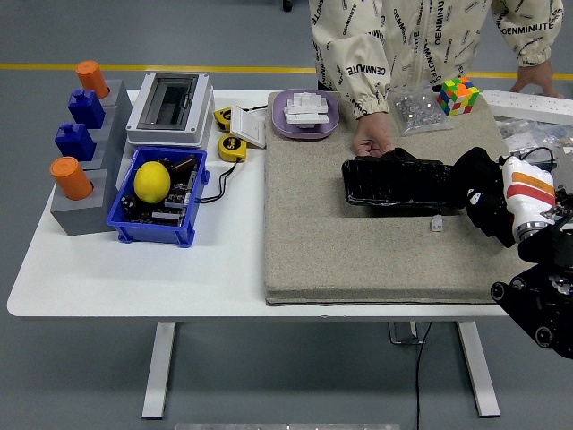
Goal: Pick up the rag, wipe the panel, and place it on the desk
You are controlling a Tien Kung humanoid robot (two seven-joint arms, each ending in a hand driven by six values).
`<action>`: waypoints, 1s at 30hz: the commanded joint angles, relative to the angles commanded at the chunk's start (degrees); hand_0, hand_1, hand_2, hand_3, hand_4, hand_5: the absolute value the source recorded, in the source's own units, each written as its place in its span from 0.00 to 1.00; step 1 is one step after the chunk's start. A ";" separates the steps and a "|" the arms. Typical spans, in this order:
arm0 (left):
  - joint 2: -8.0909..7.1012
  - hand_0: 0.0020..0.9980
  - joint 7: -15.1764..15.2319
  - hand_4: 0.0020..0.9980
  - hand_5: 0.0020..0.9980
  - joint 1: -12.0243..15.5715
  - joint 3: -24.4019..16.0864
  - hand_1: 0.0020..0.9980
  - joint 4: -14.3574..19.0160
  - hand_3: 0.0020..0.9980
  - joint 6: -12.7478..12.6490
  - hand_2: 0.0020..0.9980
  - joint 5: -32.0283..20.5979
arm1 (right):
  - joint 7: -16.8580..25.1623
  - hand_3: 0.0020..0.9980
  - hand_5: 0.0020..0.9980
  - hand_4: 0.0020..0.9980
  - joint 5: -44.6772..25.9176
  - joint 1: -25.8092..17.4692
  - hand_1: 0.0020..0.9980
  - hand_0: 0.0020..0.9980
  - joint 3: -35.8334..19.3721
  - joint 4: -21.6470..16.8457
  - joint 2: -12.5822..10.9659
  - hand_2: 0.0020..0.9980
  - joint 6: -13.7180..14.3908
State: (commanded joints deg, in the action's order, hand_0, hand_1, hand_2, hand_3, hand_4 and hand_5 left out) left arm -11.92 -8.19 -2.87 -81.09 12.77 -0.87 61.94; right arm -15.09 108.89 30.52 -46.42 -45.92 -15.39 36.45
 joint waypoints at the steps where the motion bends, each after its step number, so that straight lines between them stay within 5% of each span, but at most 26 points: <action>1: 0.00 0.61 0.00 0.63 0.44 -0.04 0.00 0.64 0.01 0.56 0.00 0.66 0.01 | -0.01 0.46 0.02 0.77 -0.01 0.00 0.43 0.30 -0.07 0.09 -0.10 0.46 -0.02; 30: 0.19 0.61 0.05 0.63 0.44 -0.40 -0.29 0.64 0.18 0.56 0.03 0.66 0.11 | -0.04 0.46 0.02 0.77 0.28 -0.81 0.43 0.30 -1.37 0.40 -2.14 0.46 -0.18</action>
State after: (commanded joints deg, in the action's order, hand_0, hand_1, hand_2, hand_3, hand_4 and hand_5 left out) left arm -11.73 -8.15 -3.27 -81.37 12.95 -0.84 62.06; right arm -15.13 109.17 29.70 -47.79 -45.51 -17.53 36.26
